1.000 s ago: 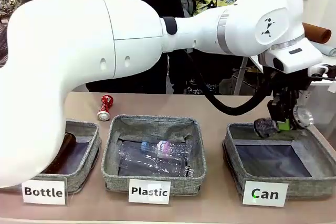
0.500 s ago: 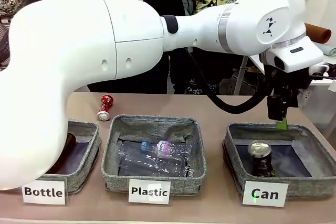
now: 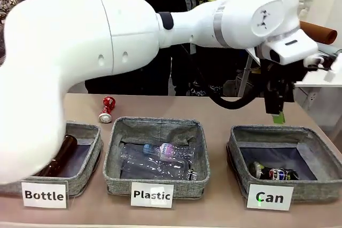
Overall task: Sort the can waste into the basket.
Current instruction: Pick up the can waste from the table and place it in the right Fabric basket.
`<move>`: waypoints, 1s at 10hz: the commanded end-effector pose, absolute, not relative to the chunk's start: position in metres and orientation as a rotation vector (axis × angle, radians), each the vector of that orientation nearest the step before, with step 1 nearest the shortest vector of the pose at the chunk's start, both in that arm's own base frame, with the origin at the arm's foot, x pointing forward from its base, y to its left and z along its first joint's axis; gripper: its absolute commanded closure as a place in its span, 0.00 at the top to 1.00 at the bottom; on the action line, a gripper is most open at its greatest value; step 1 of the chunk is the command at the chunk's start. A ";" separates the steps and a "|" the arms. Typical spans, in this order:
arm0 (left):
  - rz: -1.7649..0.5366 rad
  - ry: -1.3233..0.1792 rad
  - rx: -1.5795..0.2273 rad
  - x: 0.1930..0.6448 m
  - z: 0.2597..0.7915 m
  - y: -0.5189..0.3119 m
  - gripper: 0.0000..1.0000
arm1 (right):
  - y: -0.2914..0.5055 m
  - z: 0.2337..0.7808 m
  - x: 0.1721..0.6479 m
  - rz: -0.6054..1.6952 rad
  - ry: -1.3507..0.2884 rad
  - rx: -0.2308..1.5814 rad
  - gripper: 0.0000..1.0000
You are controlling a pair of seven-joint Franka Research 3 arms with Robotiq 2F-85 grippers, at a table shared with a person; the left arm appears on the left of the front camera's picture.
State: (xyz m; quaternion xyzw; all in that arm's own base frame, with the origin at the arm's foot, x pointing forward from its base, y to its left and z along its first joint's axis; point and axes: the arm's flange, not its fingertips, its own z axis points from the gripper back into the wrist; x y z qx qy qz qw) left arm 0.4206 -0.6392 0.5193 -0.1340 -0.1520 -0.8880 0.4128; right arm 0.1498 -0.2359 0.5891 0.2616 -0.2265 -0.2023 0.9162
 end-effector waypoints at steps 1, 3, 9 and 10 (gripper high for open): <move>-2.129 -0.303 -0.430 0.418 0.539 -0.553 1.00 | -0.230 0.589 0.169 -0.488 -0.444 0.507 1.00; -1.981 -0.357 -0.479 0.416 0.543 -0.442 1.00 | -0.206 0.587 0.220 -0.512 -0.349 0.570 1.00; -1.251 -0.626 -0.781 0.356 0.448 -0.131 1.00 | -0.080 0.549 0.365 -0.286 -0.328 0.770 1.00; -1.134 -0.648 -0.866 0.348 0.436 -0.077 1.00 | -0.062 0.537 0.379 -0.242 -0.310 0.847 1.00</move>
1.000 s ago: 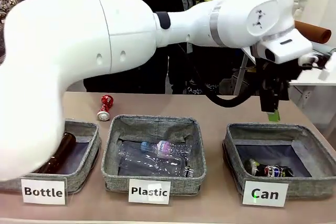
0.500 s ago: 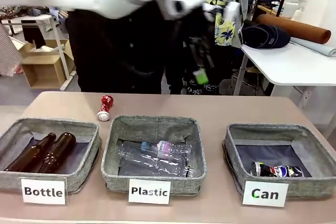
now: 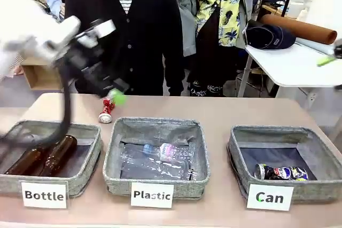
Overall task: Sort the can waste into the basket.
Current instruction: Pick up the can waste from the table and place it in the right Fabric basket.
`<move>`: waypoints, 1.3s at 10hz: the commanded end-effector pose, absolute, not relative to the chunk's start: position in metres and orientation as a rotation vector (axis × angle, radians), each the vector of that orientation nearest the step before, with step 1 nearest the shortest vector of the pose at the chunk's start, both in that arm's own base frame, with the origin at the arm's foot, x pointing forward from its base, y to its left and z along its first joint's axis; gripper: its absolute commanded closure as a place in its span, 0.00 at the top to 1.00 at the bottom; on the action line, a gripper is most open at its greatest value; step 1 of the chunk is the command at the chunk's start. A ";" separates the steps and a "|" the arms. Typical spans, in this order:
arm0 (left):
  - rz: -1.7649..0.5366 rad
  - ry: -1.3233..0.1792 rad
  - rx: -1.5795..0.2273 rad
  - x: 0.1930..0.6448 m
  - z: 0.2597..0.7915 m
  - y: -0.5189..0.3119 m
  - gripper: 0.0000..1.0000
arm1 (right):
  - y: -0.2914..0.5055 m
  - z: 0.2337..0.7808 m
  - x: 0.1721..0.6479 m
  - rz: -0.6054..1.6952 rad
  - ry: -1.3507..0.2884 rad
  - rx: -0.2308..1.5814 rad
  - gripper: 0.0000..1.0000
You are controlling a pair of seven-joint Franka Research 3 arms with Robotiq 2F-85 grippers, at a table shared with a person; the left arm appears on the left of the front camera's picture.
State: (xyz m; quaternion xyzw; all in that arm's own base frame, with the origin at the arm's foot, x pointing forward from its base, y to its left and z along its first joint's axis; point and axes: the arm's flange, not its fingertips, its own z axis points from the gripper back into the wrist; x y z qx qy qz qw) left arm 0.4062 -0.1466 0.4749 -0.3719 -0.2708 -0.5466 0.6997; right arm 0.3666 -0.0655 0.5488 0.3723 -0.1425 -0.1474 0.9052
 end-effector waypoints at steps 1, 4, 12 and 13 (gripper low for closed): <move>-1.018 -0.683 -0.962 0.348 0.427 -0.022 1.00 | -0.046 0.520 0.390 -0.243 -0.263 0.938 1.00; -0.669 -0.730 -1.265 0.356 0.379 0.091 1.00 | -0.039 0.450 0.404 -0.390 0.010 1.251 1.00; -0.633 -0.734 -1.247 0.323 0.370 0.112 1.00 | -0.028 0.441 0.400 -0.379 -0.013 1.178 1.00; -0.633 -0.734 -1.247 0.323 0.370 0.112 1.00 | -0.028 0.441 0.400 -0.379 -0.013 1.178 1.00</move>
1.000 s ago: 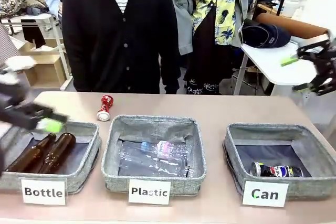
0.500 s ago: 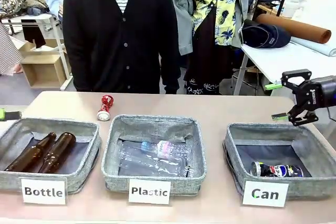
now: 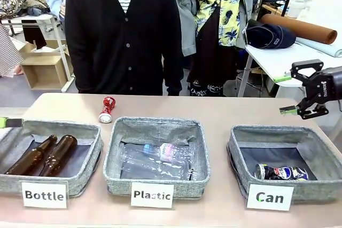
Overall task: Sort the can waste into the basket.
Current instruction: Pick up the can waste from the table and place it in the right Fabric basket.
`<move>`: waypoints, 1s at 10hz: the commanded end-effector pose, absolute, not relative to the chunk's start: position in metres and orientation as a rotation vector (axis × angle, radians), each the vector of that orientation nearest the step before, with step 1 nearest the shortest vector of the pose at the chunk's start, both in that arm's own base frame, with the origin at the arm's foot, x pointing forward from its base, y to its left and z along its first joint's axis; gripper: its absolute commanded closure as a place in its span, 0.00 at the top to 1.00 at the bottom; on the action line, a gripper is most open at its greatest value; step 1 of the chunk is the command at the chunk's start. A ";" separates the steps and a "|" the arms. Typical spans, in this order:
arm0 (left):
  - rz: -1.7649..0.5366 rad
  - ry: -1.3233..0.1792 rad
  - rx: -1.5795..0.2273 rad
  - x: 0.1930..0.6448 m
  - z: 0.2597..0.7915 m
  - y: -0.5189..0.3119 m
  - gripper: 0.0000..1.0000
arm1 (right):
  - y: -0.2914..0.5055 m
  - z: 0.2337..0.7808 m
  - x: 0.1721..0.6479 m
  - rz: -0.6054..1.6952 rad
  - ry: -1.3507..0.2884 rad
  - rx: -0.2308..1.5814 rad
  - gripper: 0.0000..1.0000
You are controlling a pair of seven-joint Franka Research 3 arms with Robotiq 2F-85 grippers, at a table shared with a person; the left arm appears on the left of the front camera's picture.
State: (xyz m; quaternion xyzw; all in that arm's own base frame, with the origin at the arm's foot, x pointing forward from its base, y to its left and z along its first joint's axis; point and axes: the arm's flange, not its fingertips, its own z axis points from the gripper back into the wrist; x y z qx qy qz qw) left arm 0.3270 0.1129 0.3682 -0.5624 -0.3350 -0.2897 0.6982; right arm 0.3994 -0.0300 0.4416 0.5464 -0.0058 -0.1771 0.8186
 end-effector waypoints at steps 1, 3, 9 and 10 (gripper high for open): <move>-0.633 -0.734 -1.247 0.323 0.370 0.112 1.00 | -0.028 0.441 0.400 -0.379 -0.013 1.178 1.00; -0.633 -0.734 -1.247 0.323 0.370 0.112 1.00 | -0.028 0.441 0.400 -0.379 -0.013 1.178 1.00; -0.503 -0.371 -0.740 0.505 0.464 -0.013 1.00 | -0.028 0.441 0.400 -0.379 -0.013 1.178 1.00; -0.384 -0.273 -0.639 0.529 0.462 -0.035 1.00 | -0.028 0.441 0.400 -0.379 -0.013 1.178 1.00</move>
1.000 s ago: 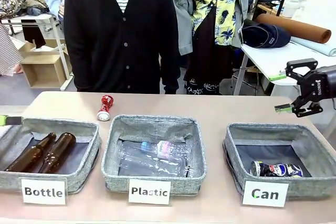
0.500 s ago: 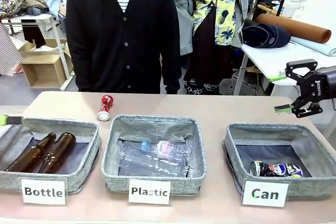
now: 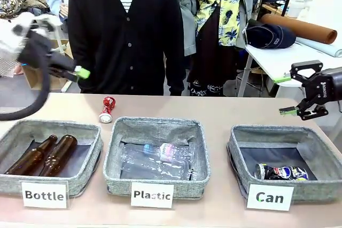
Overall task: Sort the can waste into the basket.
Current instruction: Pick up the can waste from the table and place it in the right Fabric basket.
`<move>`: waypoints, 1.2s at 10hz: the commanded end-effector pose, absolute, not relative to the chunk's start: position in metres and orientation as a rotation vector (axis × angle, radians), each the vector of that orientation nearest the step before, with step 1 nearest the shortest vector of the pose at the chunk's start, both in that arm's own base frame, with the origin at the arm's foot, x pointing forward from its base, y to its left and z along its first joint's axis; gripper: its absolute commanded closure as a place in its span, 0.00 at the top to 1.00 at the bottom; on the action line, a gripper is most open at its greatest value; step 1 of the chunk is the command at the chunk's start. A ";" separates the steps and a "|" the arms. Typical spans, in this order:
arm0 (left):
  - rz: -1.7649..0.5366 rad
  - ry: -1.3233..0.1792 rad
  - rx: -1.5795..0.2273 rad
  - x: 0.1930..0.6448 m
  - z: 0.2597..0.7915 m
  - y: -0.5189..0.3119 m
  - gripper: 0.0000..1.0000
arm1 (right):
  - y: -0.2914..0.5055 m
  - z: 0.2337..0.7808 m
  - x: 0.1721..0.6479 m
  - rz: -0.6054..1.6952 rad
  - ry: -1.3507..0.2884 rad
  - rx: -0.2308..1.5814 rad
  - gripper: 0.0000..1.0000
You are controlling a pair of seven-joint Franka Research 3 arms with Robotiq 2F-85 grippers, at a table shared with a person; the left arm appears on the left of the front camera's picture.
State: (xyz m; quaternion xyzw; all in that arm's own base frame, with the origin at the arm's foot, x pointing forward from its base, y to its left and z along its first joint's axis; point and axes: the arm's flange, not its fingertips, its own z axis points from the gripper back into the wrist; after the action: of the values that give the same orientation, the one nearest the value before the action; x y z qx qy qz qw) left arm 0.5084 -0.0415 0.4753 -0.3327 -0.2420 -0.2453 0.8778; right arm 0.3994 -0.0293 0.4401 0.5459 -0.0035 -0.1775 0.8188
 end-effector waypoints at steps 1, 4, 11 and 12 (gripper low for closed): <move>-0.308 -0.171 -0.579 0.545 0.454 -0.054 1.00 | -0.028 0.441 0.400 -0.379 -0.013 1.178 1.00; -0.349 -0.301 -0.534 0.545 0.440 -0.070 1.00 | -0.028 0.441 0.400 -0.379 -0.013 1.178 1.00; 0.055 -0.305 -0.269 0.592 0.394 -0.139 1.00 | -0.028 0.441 0.400 -0.379 -0.013 1.178 1.00; 0.120 -0.277 -0.213 0.604 0.384 -0.141 1.00 | -0.028 0.441 0.400 -0.379 -0.013 1.178 1.00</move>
State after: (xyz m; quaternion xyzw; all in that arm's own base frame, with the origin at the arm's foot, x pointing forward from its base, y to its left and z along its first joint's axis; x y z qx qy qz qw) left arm 0.5849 -0.1349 0.3766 -0.1378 -0.1703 0.0329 0.9752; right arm 0.3992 -0.0302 0.4399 0.5459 -0.0035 -0.1784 0.8186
